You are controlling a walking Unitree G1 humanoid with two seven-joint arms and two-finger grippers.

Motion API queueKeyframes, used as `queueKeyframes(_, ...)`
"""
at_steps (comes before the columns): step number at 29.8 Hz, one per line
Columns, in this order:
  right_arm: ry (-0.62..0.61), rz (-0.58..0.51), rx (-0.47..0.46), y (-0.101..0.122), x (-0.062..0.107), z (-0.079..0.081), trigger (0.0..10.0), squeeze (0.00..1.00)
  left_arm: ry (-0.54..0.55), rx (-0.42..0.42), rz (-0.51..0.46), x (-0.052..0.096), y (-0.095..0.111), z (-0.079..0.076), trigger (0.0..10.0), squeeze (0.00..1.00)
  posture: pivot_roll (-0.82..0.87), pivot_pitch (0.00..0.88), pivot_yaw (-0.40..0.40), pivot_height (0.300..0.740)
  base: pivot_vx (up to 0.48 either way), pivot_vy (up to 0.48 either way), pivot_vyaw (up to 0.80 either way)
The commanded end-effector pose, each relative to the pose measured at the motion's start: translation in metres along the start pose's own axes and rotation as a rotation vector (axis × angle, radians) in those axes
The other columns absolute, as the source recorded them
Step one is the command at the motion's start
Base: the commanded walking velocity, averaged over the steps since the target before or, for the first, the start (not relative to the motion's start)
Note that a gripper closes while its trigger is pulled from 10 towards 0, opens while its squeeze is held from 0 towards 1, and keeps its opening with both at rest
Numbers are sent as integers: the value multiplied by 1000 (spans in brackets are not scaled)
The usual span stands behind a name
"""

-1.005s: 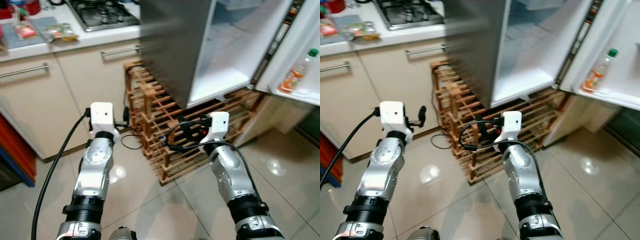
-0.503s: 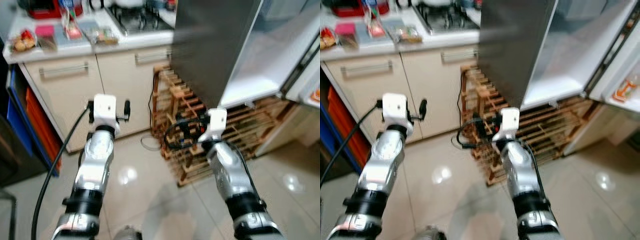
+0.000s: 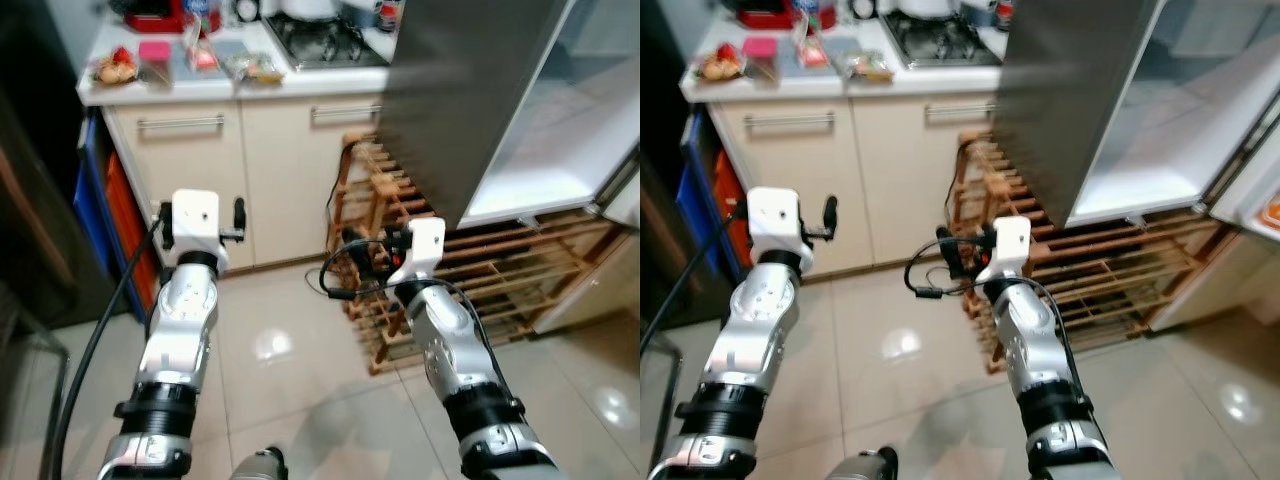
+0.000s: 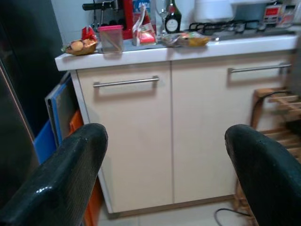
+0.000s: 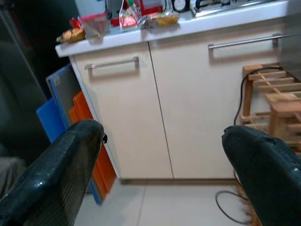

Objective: Restocking fridge

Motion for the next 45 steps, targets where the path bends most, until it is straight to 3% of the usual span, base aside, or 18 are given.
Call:
queueKeyframes(1, 1, -5, 4, 3, -1, -1, 10000, 0, 3, -31, 11, -1, 0, -2, 10000, 0, -43, 0, -24, 740, 0, -454, 438)
queueKeyframes(10, 31, 25, 29, -5, 1, 3, 10000, 0, 33, 28, -8, 3, 2, 8, 10000, 0, -16, 0, -52, 740, 30, -44, 436)
queueKeyframes(18, -34, 63, 32, -13, 3, -9, 10000, 0, 64, 21, -11, 3, 2, 17, 10000, 0, -8, 0, -49, 740, 473, 0, 175)
queueKeyframes(26, -23, 44, 46, -12, 4, -6, 10000, 0, 46, 9, -16, 2, 4, 14, 10000, 0, -14, 0, -46, 740, 480, 0, 325)
queueKeyframes(37, -34, 56, 60, -11, -2, -6, 10000, 0, 41, -8, -118, -1, 30, 8, 10000, 0, -1, 0, -57, 740, 480, 0, 0)
queueKeyframes(45, -53, 24, 65, -4, -8, -3, 10000, 0, 74, 5, -115, -2, 30, 18, 10000, 0, 10, 0, -52, 740, 480, 0, 0)
Point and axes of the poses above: a point about 5 cm out from each wrist's last joint towards the gripper, its own x axis pointing back from the gripper into the wrist, its own y axis along the axis of the wrist's last joint, z = x × y, the point moved 5 cm from there along -x, pointing out of the wrist towards the gripper, and after that the axes turned 2 degrees about x, right-handed, at the moved point
